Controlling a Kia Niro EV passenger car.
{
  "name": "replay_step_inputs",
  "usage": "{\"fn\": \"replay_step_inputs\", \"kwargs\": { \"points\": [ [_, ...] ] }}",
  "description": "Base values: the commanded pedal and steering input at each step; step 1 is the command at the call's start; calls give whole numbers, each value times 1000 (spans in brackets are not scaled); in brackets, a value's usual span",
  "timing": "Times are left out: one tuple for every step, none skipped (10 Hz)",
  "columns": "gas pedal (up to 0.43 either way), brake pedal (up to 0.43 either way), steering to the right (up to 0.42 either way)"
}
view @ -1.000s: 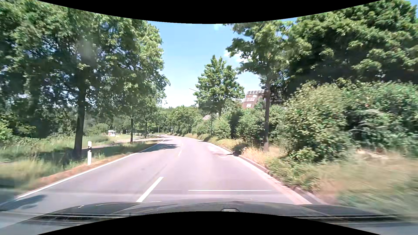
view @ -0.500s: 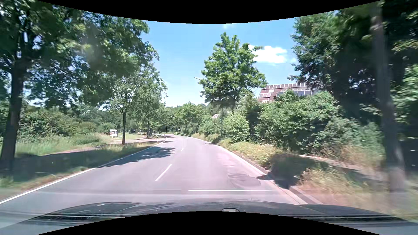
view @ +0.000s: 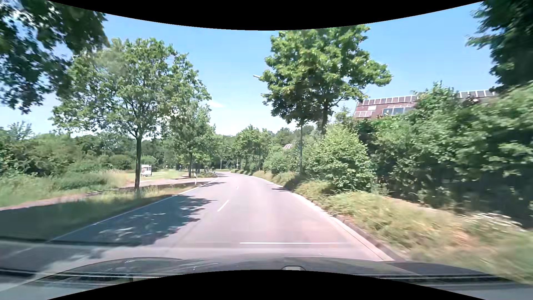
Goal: Follow the waypoints while adhering to traffic rules and regulations
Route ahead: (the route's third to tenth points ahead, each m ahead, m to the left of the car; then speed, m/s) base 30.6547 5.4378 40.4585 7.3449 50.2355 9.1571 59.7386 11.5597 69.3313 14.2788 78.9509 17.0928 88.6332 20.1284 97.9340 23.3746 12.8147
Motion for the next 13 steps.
{"fn": "replay_step_inputs", "kwargs": {
  "points": [
    [177,0,-25],
    [177,0,-25],
    [177,0,-26],
    [177,0,-26],
    [177,0,-28],
    [177,0,-28],
    [177,0,-28],
    [177,0,-28],
    [189,0,-27],
    [189,0,-27],
    [189,0,-28],
    [189,0,-26],
    [189,0,-21]
  ]
}}
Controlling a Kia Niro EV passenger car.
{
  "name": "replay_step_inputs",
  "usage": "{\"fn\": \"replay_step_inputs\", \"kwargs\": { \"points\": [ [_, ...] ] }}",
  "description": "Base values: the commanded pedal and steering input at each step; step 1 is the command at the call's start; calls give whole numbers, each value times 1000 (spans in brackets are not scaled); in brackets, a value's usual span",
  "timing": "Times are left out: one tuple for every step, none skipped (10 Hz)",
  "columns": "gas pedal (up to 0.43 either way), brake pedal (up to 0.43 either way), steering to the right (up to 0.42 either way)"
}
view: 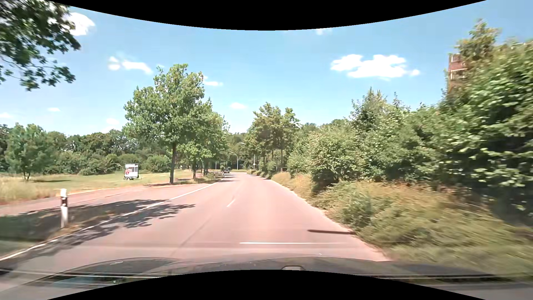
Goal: Follow the waypoints while adhering to traffic rules and regulations
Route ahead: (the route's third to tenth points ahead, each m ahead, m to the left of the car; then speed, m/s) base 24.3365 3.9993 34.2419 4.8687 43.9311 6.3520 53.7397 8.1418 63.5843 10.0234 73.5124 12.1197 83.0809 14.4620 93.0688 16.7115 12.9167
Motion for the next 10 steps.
{"fn": "replay_step_inputs", "kwargs": {
  "points": [
    [189,0,-18],
    [189,0,-18],
    [197,0,-17],
    [197,0,-18],
    [197,0,-18],
    [197,0,-18],
    [197,0,-19],
    [197,0,-23],
    [197,0,-24],
    [197,0,-24]
  ]
}}
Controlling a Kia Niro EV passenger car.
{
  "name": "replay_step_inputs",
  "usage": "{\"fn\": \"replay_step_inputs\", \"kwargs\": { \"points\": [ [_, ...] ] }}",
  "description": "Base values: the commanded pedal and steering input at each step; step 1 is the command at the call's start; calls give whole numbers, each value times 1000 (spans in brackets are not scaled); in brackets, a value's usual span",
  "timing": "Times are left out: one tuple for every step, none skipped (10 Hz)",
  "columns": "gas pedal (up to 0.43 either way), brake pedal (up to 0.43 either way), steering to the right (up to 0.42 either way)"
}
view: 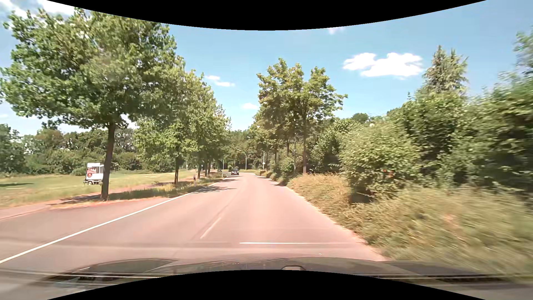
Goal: Follow the waypoints while adhering to traffic rules and regulations
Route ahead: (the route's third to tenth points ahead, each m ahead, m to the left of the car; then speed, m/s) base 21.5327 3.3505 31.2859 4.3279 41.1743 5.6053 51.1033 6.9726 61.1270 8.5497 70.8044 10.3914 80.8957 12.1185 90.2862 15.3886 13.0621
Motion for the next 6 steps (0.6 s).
{"fn": "replay_step_inputs", "kwargs": {
  "points": [
    [197,0,-23],
    [197,0,-19],
    [197,0,-16],
    [197,0,-16],
    [197,0,-16],
    [197,0,-16]
  ]
}}
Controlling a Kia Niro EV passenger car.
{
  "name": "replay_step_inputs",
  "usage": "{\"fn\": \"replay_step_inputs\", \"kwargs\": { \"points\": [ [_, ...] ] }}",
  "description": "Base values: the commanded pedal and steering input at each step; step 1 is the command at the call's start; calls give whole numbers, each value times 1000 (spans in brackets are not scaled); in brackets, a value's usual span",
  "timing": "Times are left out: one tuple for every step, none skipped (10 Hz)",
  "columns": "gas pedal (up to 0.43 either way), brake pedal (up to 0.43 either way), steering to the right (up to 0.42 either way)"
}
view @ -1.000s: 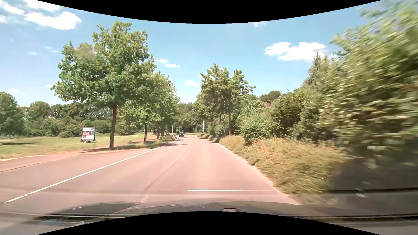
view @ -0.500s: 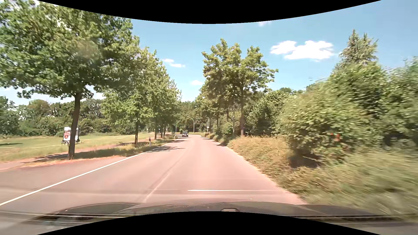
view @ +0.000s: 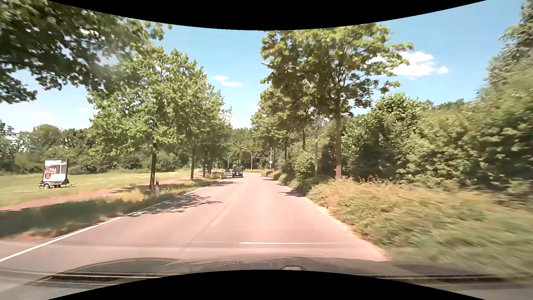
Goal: Follow the waypoints while adhering to traffic rules and regulations
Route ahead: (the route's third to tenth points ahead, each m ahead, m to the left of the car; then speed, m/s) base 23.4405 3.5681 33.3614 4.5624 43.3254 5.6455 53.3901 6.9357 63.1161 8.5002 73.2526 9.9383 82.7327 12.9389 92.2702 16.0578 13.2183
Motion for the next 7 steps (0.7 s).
{"fn": "replay_step_inputs", "kwargs": {
  "points": [
    [197,0,-17],
    [197,0,-16],
    [197,0,-14],
    [197,0,-13],
    [197,0,-13],
    [197,0,-15],
    [197,0,-16]
  ]
}}
